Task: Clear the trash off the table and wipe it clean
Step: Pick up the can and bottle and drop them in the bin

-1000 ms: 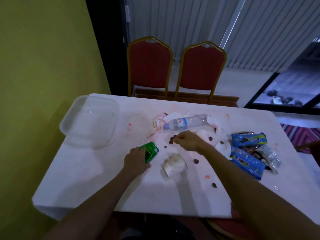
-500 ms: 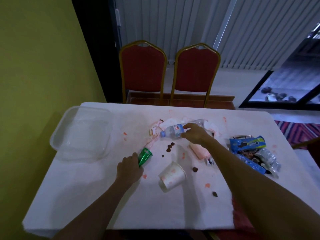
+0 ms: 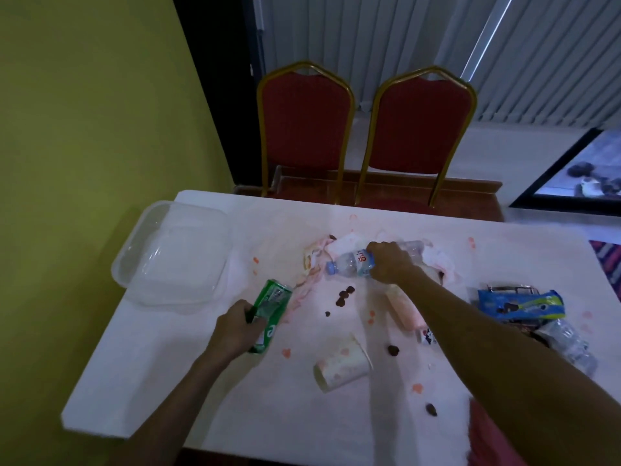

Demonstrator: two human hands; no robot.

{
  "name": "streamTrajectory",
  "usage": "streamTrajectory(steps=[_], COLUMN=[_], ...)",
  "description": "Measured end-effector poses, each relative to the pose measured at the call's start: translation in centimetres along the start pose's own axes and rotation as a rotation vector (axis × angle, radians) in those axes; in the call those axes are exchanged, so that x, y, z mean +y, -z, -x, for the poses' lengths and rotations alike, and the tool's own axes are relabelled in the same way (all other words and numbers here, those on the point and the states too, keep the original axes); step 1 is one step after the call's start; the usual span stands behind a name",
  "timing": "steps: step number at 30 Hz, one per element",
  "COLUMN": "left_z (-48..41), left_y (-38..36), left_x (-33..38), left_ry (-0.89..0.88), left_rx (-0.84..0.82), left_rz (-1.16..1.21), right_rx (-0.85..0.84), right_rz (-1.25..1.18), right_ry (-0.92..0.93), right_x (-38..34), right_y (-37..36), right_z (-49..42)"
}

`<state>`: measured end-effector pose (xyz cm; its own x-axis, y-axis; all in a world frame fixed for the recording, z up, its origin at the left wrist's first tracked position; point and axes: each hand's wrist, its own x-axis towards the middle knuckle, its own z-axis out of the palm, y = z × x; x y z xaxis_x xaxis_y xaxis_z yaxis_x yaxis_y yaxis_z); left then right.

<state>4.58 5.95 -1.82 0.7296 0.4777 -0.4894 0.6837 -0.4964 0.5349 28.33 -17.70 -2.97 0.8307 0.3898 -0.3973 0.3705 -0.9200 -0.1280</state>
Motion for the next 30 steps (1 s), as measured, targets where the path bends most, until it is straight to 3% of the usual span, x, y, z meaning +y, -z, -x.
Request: streamTrajectory(steps=[6, 16, 23, 27, 30], left_z=[0.2, 2.3, 4.8, 5.8, 6.6], left_y=[-0.6, -0.1, 1.3, 1.7, 2.2], left_x=[-1.6, -2.3, -3.4, -3.6, -4.2], left_ry=[0.140, 0.176, 0.157, 0.158, 0.150], left_rx=[0.051, 0.069, 0.088, 0.082, 0.080], left_rz=[0.224, 0.563, 0.724, 0.803, 0.854], right_rx=[0.031, 0.101, 0.339, 0.302, 0.175], right_rz=[0.341, 0.332, -0.134, -0.535, -0.805], right_ry=[0.095, 0.088, 0.067, 0.015, 0.049], right_x=[1.1, 1.3, -2.2, -6.4, -10.1], right_y=[-0.4, -0.6, 0.4, 1.4, 1.3], right_z=[-1.6, -2.2, 0.9, 3.8, 6.6])
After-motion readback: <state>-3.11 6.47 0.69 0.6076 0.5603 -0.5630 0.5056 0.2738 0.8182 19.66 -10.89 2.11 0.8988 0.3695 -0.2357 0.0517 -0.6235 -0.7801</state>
